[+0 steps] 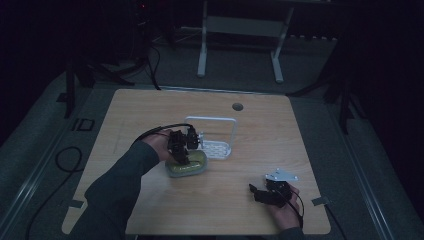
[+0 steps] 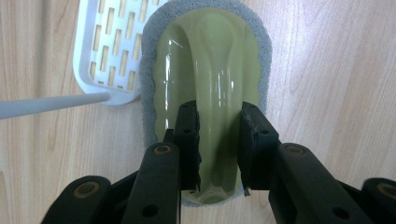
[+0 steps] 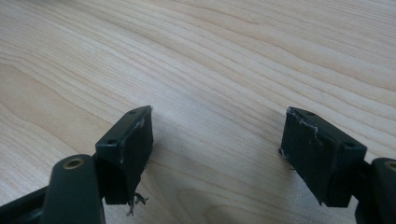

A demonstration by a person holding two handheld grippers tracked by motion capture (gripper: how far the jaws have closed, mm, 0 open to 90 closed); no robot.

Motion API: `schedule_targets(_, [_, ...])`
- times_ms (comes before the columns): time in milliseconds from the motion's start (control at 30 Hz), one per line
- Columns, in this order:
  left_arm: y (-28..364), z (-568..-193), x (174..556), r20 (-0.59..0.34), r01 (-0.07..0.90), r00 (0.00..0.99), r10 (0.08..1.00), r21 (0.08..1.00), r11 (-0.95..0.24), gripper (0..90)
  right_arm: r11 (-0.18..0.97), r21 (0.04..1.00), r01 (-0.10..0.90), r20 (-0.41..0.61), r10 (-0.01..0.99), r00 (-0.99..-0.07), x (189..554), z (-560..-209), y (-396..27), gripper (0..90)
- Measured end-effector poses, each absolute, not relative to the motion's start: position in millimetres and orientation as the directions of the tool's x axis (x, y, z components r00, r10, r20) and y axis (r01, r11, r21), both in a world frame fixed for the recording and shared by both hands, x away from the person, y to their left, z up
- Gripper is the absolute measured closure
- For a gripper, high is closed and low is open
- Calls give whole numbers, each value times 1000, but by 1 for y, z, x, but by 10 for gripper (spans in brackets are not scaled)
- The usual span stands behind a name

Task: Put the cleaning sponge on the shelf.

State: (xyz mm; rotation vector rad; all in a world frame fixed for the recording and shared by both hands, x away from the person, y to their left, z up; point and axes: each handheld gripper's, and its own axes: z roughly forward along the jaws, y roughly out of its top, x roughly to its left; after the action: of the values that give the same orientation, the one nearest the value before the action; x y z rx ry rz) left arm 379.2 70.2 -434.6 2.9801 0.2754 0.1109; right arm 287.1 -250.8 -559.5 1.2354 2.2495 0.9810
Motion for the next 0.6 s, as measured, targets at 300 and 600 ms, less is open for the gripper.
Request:
schedule_targets(300, [67, -433, 380, 66, 152, 984, 164, 161, -975, 717, 366, 735, 570, -6, 845, -535, 287, -560, -251, 247])
schedule_targets(600, [62, -432, 379, 77, 128, 987, 142, 166, -978, 717, 366, 735, 571, -6, 845, -535, 287, -560, -251, 247])
